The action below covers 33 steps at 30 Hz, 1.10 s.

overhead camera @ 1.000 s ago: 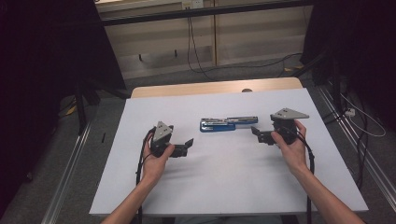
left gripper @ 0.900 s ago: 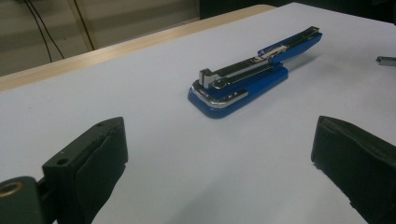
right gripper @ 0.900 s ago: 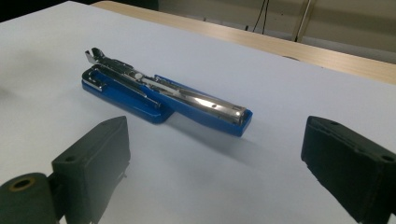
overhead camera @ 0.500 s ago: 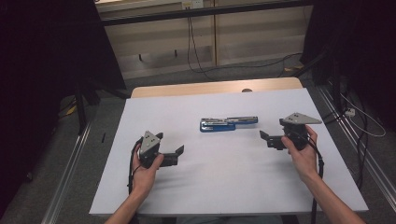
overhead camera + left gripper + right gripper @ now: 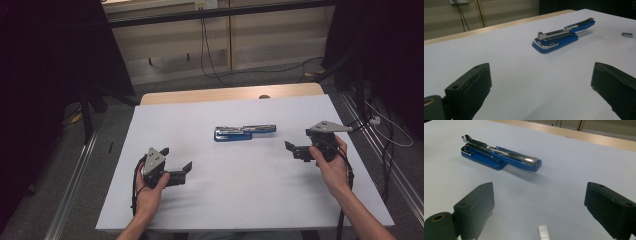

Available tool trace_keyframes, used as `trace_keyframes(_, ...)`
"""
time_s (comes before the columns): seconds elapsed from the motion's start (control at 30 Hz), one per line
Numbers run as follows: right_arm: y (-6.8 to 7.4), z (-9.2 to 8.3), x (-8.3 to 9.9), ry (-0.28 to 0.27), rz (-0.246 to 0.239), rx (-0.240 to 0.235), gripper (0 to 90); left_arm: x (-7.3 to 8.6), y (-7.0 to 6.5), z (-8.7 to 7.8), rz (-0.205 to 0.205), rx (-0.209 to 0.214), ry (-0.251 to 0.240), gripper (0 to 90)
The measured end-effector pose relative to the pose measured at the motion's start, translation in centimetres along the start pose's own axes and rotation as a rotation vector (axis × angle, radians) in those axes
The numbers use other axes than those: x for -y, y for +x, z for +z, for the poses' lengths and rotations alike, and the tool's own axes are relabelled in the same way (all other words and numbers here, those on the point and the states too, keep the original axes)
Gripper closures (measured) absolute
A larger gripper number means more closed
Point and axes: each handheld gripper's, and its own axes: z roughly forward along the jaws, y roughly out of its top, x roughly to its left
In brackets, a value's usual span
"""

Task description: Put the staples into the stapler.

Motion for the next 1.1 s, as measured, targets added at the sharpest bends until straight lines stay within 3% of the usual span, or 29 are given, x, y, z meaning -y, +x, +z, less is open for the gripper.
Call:
trace_keyframes(0.1, -0.4, 0.1, -0.2, 0.025, 0.002, -0.014, 6.2, 0.4, 0.2, -0.5, -0.010, -0.005, 0.007, 3.1)
trace_keyframes(0.17, -0.7, 0.3, -0.4, 0.045, 0.003, -0.052, 11.7, 0.4, 0.3, -0.8, -0.014, -0.012, 0.002, 3.1)
trace_keyframes(0.23, -0.8, 0.5, -0.6, 0.067, 0.001, -0.079, 10.3, 0.4, 0.1, -1.2, 0.000, -0.025, -0.004, 3.2)
trace_keyframes(0.5, -1.5, 1.1, -1.5, 0.137, -0.023, -0.111, 12.3, 0.8, -0.2, -2.0, 0.005, -0.031, -0.013, 3.3)
trace_keyframes(0.67, -2.2, 1.9, -1.9, 0.228, -0.025, -0.138, 13.5, 0.8, -0.1, -2.0, -0.012, -0.015, -0.005, 3.1)
trace_keyframes(0.87, -3.2, 2.9, -2.0, 0.324, 0.012, -0.183, 12.0, 0.7, -0.1, -1.8, 0.007, -0.022, 0.009, 3.2)
trace_keyframes(1.0, -3.5, 2.9, -1.7, 0.339, -0.008, -0.210, 11.2, 0.6, -0.3, -1.9, -0.001, -0.009, 0.021, 3.1)
trace_keyframes(1.07, -3.4, 2.8, -1.8, 0.345, -0.052, -0.185, 11.9, 0.6, -0.5, -2.0, -0.007, -0.009, 0.023, 2.8)
trace_keyframes(1.1, -3.4, 2.8, -1.7, 0.352, -0.050, -0.190, 12.4, 0.6, -0.4, -1.9, -0.004, -0.006, 0.021, 2.7)
